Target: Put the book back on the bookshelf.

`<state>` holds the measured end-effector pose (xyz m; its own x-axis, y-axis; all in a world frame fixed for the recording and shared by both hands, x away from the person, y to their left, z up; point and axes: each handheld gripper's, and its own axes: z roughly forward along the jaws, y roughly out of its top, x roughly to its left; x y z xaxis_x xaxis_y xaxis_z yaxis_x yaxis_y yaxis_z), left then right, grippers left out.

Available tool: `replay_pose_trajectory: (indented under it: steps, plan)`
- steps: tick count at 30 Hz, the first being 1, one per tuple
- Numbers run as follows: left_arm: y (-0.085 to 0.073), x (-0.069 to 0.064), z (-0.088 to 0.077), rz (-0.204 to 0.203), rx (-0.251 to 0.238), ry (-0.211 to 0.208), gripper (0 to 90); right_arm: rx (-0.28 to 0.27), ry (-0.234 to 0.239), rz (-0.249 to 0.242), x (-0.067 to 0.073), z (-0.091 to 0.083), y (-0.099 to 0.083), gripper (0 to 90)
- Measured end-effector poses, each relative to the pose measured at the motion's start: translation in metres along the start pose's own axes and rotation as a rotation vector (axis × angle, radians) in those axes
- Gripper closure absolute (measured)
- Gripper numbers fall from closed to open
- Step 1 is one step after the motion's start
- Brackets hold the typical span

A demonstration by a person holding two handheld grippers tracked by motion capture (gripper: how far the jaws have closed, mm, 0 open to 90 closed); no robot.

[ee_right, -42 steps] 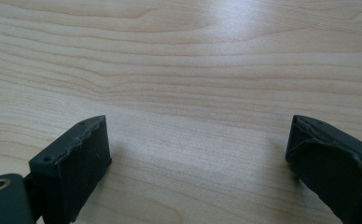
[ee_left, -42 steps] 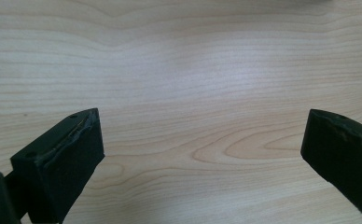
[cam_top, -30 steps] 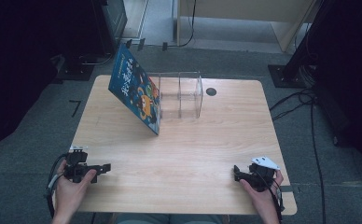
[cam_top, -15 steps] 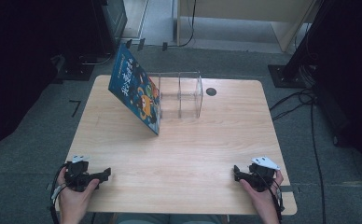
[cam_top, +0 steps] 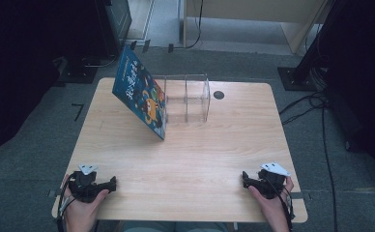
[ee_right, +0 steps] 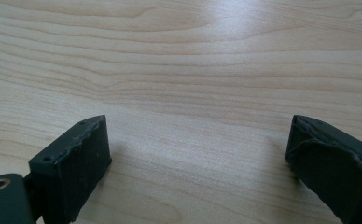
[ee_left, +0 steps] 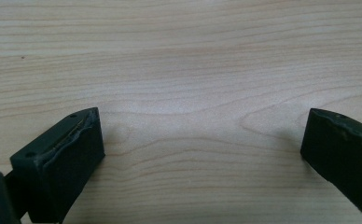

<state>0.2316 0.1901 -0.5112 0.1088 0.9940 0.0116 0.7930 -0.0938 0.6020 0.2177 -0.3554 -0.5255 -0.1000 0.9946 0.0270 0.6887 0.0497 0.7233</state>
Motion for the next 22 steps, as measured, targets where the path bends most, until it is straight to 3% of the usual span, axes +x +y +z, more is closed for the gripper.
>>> replay_pose_trajectory:
  steps: [7,10,22]
  plan:
    - [-0.002,-0.003,0.001,-0.008,-0.028,0.009,0.0,0.000,0.000,-0.001,0.000,0.000,0.000,5.9]
    - [-0.003,-0.008,0.002,0.006,-0.047,-0.005,0.0,0.000,0.000,-0.001,0.000,0.000,0.000,5.9]
    - [-0.003,-0.011,0.004,0.013,-0.063,-0.010,0.0,0.000,0.000,-0.001,0.000,0.000,0.000,5.9]
